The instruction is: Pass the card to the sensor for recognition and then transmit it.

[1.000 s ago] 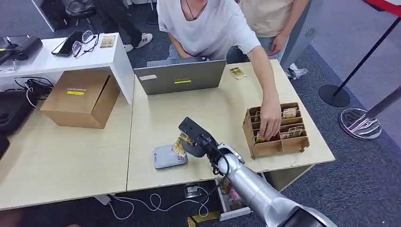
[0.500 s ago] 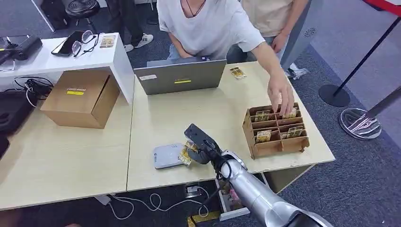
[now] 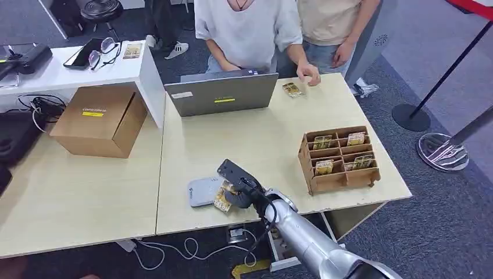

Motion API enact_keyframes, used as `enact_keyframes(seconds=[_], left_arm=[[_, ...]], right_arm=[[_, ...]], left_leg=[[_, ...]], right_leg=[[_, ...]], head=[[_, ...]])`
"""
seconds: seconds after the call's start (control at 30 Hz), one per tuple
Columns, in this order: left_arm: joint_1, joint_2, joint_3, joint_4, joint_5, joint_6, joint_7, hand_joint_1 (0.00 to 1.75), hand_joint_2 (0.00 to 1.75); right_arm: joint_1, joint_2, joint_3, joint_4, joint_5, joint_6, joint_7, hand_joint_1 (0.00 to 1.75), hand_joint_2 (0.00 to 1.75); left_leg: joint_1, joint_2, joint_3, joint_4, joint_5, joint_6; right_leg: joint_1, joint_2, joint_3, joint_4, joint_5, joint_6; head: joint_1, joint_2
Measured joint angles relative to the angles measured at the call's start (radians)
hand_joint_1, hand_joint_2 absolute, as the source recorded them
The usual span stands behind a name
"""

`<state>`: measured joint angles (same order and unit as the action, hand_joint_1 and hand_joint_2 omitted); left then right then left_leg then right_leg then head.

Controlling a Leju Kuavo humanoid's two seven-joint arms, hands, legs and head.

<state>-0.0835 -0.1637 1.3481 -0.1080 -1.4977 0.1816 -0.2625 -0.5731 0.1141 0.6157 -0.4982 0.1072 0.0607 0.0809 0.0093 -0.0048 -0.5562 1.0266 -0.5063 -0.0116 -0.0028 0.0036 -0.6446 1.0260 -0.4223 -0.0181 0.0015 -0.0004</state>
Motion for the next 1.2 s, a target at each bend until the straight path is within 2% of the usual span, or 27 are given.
enact_keyframes(seconds=[0.23, 0.6, 1.2], left_arm=[[-0.010, -0.007, 0.002, 0.000, 0.002, 0.008, 0.031, 0.00, 0.00], [-0.013, -0.010, 0.017, 0.000, 0.004, 0.002, 0.035, 0.00, 0.00], [-0.012, -0.011, 0.026, 0.000, 0.005, -0.006, 0.040, 0.00, 0.00]], right_arm=[[-0.010, 0.024, 0.004, 0.005, 0.012, 0.021, 0.020, 1.75, 1.75], [-0.037, 0.040, 0.025, 0.021, 0.002, 0.065, 0.053, 1.75, 1.75], [-0.043, 0.048, 0.022, 0.038, -0.035, 0.045, 0.079, 1.75, 1.75]], left_leg=[[0.000, 0.000, 0.000, 0.000, 0.000, 0.000], [0.000, 0.000, 0.000, 0.000, 0.000, 0.000], [0.000, 0.000, 0.000, 0.000, 0.000, 0.000]], right_leg=[[0.000, 0.000, 0.000, 0.000, 0.000, 0.000], [0.000, 0.000, 0.000, 0.000, 0.000, 0.000], [0.000, 0.000, 0.000, 0.000, 0.000, 0.000]], head=[[0.000, 0.000], [0.000, 0.000], [0.000, 0.000]])
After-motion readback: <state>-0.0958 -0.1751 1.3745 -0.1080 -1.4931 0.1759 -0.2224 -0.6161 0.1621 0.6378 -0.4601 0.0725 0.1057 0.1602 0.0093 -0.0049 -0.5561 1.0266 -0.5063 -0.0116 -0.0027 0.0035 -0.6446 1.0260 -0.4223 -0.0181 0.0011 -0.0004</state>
